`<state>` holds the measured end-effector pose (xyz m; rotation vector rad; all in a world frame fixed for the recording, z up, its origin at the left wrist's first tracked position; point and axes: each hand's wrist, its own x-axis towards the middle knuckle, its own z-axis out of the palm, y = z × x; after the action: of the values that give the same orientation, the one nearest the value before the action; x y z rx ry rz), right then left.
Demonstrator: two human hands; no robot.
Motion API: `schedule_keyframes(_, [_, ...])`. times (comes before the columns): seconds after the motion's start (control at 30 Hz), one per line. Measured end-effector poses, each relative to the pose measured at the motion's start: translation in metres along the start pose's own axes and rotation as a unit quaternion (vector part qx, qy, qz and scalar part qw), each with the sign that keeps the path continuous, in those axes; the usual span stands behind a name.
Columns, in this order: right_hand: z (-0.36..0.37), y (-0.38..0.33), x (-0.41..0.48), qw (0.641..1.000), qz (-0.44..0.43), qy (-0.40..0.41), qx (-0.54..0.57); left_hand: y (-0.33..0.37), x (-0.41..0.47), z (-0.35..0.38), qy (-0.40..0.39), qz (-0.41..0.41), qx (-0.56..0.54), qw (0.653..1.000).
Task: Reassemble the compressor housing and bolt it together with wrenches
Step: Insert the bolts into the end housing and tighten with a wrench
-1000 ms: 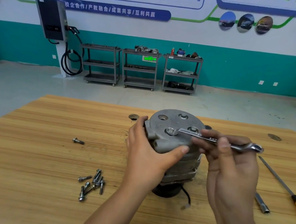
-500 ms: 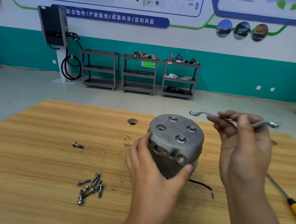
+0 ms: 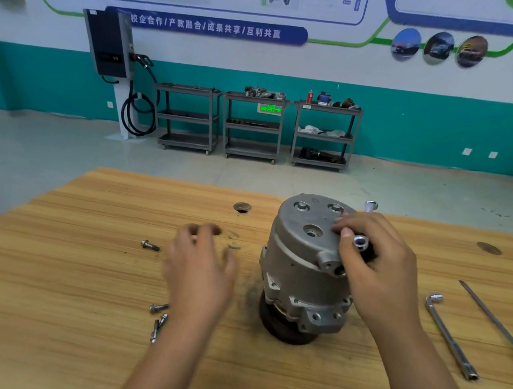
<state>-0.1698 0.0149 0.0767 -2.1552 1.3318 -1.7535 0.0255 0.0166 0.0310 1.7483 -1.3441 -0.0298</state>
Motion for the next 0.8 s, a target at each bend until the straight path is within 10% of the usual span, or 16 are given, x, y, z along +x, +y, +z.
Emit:
schedule_keyframes(0.2, [0.005,-0.005,-0.005,0.999,-0.027,0.011,-0.026,-0.087,0.08,0.002,-0.142,-0.196,0.222,0.945])
schedule_keyframes(0.8, [0.006,-0.008,-0.013,0.999,-0.025,0.023,-0.001,-0.123,0.088,0.013,-0.162,-0.112,0.227,0.954])
